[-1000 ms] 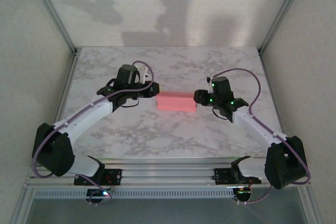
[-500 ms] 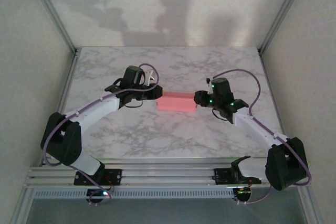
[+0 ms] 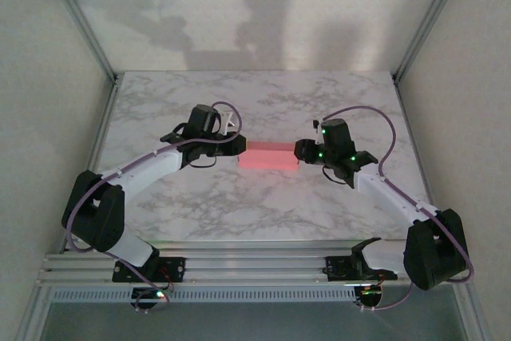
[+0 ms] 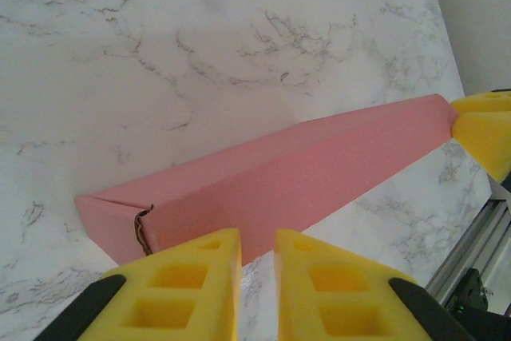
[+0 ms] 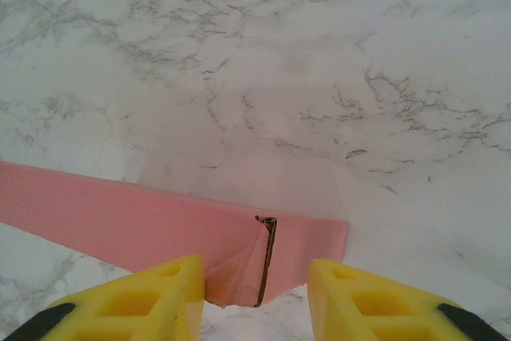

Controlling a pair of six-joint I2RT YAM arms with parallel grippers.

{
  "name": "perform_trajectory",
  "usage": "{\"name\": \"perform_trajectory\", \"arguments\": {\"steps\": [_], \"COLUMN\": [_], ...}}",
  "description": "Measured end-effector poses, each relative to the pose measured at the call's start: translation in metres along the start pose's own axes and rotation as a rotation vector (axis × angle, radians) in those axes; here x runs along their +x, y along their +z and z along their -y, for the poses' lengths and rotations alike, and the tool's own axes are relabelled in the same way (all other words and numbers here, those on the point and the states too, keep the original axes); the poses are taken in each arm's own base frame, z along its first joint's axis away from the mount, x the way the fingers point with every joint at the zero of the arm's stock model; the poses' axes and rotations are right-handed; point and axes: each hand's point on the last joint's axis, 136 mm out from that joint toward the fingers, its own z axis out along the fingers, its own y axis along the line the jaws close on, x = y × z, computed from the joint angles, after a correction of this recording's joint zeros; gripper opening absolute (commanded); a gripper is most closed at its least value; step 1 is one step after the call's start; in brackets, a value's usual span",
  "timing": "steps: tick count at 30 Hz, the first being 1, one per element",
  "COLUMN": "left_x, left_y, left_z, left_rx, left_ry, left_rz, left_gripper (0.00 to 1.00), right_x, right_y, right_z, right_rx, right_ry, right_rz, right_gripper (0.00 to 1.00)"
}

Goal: Fold the paper box

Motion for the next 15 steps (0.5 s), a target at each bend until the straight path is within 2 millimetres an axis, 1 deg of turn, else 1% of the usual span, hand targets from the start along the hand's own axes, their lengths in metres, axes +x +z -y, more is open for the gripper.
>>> {"name": "perform_trajectory", "arguments": {"steps": [8,10,13,15], "left_x": [0.0,0.0,-0.001,-0.001], "left_y": [0.001,0.002,0.002,0.002], "left_z": [-0.002,-0.002,-0.002,-0.002], "left_rx": [-0.008,-0.008,-0.007,-0.007], "left_ry": [-0.002,-0.001,0.0,0.0], "left_rz": [0.0,0.001,0.003,0.005], "left_gripper": [0.2,0.2,0.2,0.2], "right_x": [0.001,-0.002,-0.014,-0.021], "right_y": [-0.006,-0.01,-0.016,-0.02], "right_z": [-0.006,-0.009,-0.013,-0.016], "right_rx": [-0.016,-0.032,-0.058,-0.079], "right_ry": [0.002,0.007,0.014,0.021], "right_rz": [-0.045,-0.052,-0.041,-0.032], "right_gripper": [0.42,0.42,0.36,0.29]}}
